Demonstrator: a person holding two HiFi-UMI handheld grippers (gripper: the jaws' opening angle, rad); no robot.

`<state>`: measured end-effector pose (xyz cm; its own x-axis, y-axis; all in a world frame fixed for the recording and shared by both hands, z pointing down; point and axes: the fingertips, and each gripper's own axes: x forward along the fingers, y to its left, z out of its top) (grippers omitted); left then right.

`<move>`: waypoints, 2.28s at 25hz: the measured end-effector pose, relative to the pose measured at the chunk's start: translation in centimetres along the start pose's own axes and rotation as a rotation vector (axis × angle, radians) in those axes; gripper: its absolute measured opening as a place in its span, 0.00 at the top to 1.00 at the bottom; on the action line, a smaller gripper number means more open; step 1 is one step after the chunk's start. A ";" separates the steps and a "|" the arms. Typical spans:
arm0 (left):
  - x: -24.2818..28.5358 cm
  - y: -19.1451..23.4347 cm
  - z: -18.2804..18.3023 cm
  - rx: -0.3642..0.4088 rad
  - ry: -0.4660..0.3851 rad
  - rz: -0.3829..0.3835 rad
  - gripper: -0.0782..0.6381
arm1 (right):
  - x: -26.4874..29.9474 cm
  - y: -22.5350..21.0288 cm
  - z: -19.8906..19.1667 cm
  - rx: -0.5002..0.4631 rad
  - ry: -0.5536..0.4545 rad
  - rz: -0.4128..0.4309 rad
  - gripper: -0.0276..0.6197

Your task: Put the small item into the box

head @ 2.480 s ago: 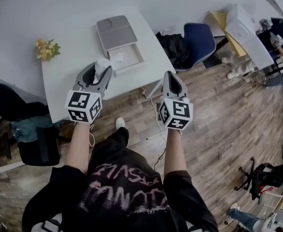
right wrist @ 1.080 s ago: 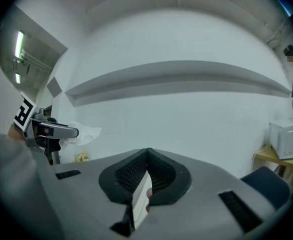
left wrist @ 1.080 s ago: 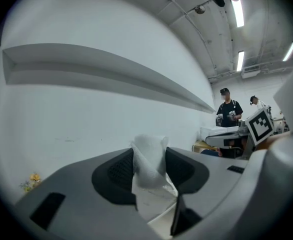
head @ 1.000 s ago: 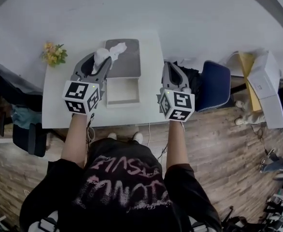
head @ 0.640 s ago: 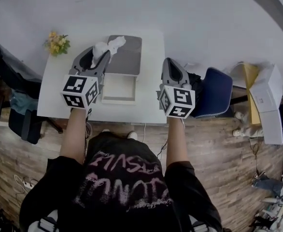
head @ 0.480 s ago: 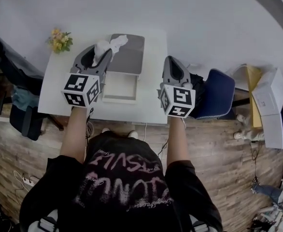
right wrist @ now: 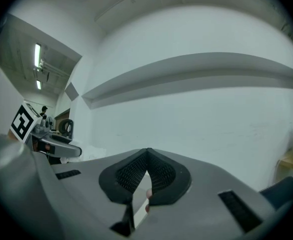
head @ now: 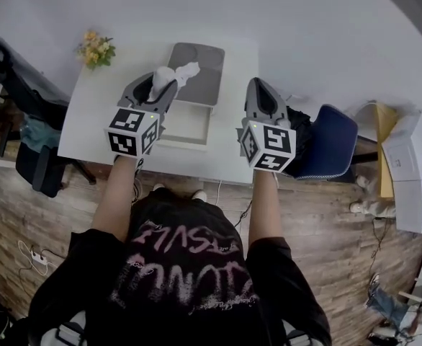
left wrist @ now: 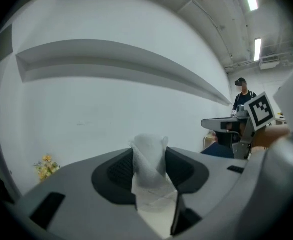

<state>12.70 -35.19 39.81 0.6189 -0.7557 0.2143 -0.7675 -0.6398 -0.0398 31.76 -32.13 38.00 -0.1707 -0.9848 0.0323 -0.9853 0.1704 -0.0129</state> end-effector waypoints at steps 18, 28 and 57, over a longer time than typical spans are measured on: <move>3.1 -4.6 -14.6 -0.004 0.427 -0.147 0.65 | -0.6 -1.5 -1.3 0.041 0.020 -0.017 0.94; 4.1 -5.3 -19.6 0.084 0.670 -0.207 0.65 | -0.2 -2.1 -2.6 0.052 0.044 -0.017 0.94; 4.0 -4.7 -20.3 0.075 0.683 -0.176 0.63 | 0.9 -2.2 -3.4 0.095 0.070 0.003 0.94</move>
<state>15.41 -32.38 60.71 0.4704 -0.3998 0.7867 -0.6371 -0.7707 -0.0107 33.74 -33.27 41.43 -0.1767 -0.9790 0.1017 -0.9803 0.1658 -0.1075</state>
